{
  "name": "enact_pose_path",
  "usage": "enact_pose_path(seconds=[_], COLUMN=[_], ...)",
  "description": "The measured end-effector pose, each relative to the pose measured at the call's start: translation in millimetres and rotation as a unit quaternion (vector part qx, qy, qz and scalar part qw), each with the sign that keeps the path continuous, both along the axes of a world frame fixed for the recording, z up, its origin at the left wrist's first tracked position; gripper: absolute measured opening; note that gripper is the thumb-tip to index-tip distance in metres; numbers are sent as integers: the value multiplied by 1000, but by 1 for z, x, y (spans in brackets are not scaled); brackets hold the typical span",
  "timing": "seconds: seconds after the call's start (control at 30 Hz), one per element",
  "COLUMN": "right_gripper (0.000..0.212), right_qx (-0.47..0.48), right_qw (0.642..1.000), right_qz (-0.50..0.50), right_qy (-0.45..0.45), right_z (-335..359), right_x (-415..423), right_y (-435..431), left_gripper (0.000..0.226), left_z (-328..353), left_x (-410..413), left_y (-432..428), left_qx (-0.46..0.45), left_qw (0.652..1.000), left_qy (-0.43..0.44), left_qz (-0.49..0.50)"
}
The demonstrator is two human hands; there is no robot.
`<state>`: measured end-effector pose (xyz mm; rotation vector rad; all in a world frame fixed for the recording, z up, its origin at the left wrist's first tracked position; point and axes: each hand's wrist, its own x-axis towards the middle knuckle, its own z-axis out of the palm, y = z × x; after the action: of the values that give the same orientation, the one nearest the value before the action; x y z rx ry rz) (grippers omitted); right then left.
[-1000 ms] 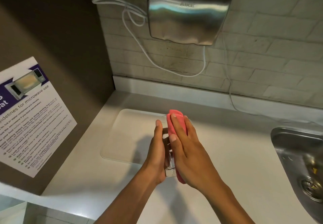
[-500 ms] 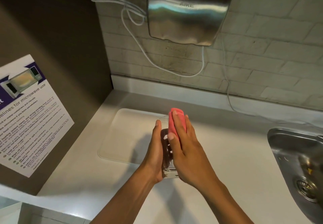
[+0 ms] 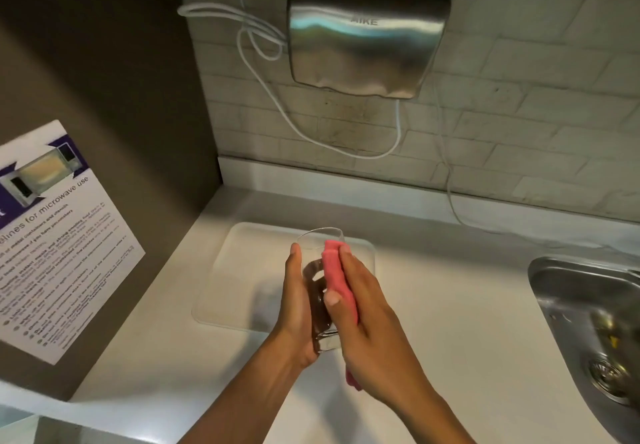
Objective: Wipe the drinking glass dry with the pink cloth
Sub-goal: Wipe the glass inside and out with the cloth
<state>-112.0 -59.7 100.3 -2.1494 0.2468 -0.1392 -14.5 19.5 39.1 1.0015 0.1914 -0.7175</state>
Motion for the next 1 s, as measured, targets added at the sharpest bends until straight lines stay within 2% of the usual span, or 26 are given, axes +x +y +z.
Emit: enact_pose_path(seconds=[0.07, 0.13, 0.2, 0.27, 0.33, 0.47, 0.6, 0.77, 0.83, 1.0], right_gripper=[64, 60, 54, 51, 49, 57, 57, 51, 50, 57], right_qx=[-47, -51, -23, 50, 69, -8, -60, 35, 10, -152], right_qw=[999, 998, 999, 998, 996, 1000, 998, 998, 999, 987], right_qz=[23, 18, -8, -40, -46, -1, 15, -56, -31, 47], right_qy=[13, 28, 29, 14, 14, 24, 30, 19, 11, -11], right_z=[-6, -5, 1, 7, 8, -5, -3, 4, 1, -2], right_x=[-2, 4, 14, 20, 17, -4, 3, 17, 8, 8], right_y=[2, -1, -7, -13, -13, 2, -1, -13, -10, -6], left_gripper=[81, 72, 68, 73, 77, 83, 75, 84, 85, 80], left_z=[0, 1, 2, 2, 2, 6, 6, 11, 14, 19], left_x=[1, -5, -13, -16, -14, -2, -8, -9, -2, 2], left_y=[1, -2, -5, -5, -3, 1, -3, -8, -7, -10], left_qx=[1, -4, -12, -16, -1, 42, 36, 61, 67, 70], left_qw=[1000, 1000, 1000, 1000, 1000, 999, 999, 998, 998, 997], left_qy=[1, -2, 6, 13, -3, -8, -11, -14, -9, -15], left_qz=[-13, -15, -19, -20, -20, 1, -11, -28, -17, 13])
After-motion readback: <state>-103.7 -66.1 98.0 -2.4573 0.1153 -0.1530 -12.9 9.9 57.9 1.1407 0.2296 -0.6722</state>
